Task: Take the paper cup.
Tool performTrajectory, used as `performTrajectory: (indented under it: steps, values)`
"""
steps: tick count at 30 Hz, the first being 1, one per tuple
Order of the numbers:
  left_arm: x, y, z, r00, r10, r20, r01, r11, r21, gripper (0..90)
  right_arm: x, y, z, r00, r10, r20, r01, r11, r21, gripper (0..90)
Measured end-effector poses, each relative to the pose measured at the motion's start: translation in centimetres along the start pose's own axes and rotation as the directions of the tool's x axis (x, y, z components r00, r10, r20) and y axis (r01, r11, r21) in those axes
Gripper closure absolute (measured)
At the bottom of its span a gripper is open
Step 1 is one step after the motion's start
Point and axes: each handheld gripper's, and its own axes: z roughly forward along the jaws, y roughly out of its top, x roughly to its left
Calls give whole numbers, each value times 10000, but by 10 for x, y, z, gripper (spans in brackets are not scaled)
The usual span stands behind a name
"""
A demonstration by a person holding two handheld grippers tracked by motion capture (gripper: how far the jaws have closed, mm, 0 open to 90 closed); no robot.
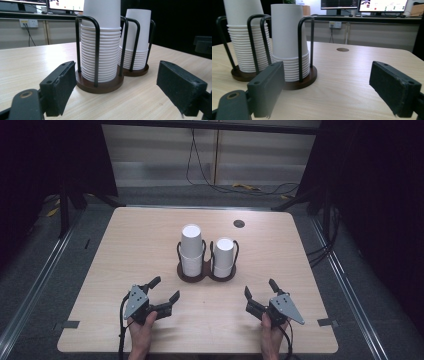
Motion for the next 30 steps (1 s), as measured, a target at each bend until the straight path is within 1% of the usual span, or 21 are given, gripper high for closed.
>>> performTrajectory:
  steps: [2, 3, 4, 6, 8, 11, 12, 13, 14, 15, 16, 17, 18, 19, 20, 22, 24, 26, 27, 28, 30]
  values:
    - [0, 0, 0, 9999, 39, 95, -39, 10000, 3, 158, 0, 0, -1, 10000, 49, -41, -49, 10000, 16, 129]
    - [-1, 0, 0, 10000, -3, 67, 3, 10000, 14, 158, 0, 0, -1, 9999, 65, -133, -64, 10000, 48, 129]
    - [-1, 0, 1, 10000, 34, 84, -34, 10000, 32, 158, 1, 1, 0, 9994, -27, -338, 34, 9998, 206, 129]
    - [-1, 0, 1, 10000, 5, 69, -5, 10000, 19, 157, 2, 1, 0, 9995, -120, -308, 129, 9995, 290, 129]
    - [-1, 0, 1, 10000, -19, 63, 19, 10000, 50, 157, 3, 1, 0, 9996, -88, -277, 96, 9995, 300, 129]
    - [-3, 1, 3, 9995, 236, 230, -242, 9993, 283, 155, 2, 1, -1, 9997, -82, -242, 87, 9998, 203, 130]
    - [-1, 2, 4, 9995, 107, 294, -119, 9991, 415, 155, 2, 0, -1, 9995, -110, -297, 114, 9998, 149, 130]
    - [-1, 1, 4, 9996, -66, 259, 57, 9993, 378, 156, 3, 0, -1, 9991, -173, -377, 178, 9998, 122, 130]
    - [-1, 1, 4, 9996, -66, 259, 57, 9993, 378, 157, 3, 0, -1, 9991, -173, -377, 178, 9998, 122, 130]
    - [1, 1, 3, 9987, -263, 437, 250, 9992, 301, 157, 3, 0, -2, 9989, -245, -388, 248, 9997, 65, 133]
    - [1, 1, 2, 9972, -347, 670, 331, 9992, 245, 156, 3, 0, -2, 9981, -304, -530, 306, 9995, 24, 136]
    - [1, 1, 3, 9973, -400, 610, 385, 9989, 258, 156, 3, 0, -3, 9979, -306, -572, 307, 9995, -2, 136]
    - [1, 1, 3, 9968, -440, 674, 421, 9987, 289, 155, 3, 0, -3, 9979, -288, -578, 284, 9996, -71, 137]
    - [2, 1, 3, 9959, -581, 689, 565, 9981, 249, 155, 2, 0, -3, 9979, -285, -586, 278, 9995, -121, 139]
    - [3, 2, 4, 9948, -600, 822, 574, 9978, 329, 155, 2, -1, -4, 9978, -222, -624, 211, 9996, -173, 139]
    - [4, 7, 4, 9956, -492, 797, 459, 9980, 424, 155, 2, -1, -5, 9981, -147, -601, 133, 9996, -239, 138]
    - [7, 14, 5, 9938, -477, 1000, 429, 9979, 488, 154, 1, -1, -5, 9985, -17, -540, 0, 9995, -305, 136]
    - [9, 23, 8, 9919, -562, 1135, 471, 9956, 813, 156, 0, -1, -5, 9968, 70, -790, -89, 9997, -248, 134]
    - [10, 27, 10, 9917, -633, 1115, 527, 9940, 958, 156, 1, -1, -5, 9970, 15, -777, -34, 9997, -240, 134]
    - [12, 30, 11, 9904, -653, 1216, 546, 9945, 893, 156, 1, -1, -5, 9971, 4, -758, -19, 9998, -201, 134]
    - [13, 35, 12, 9901, -767, 1172, 685, 9950, 728, 156, 2, -1, -5, 9969, -18, -787, 4, 9998, -178, 134]
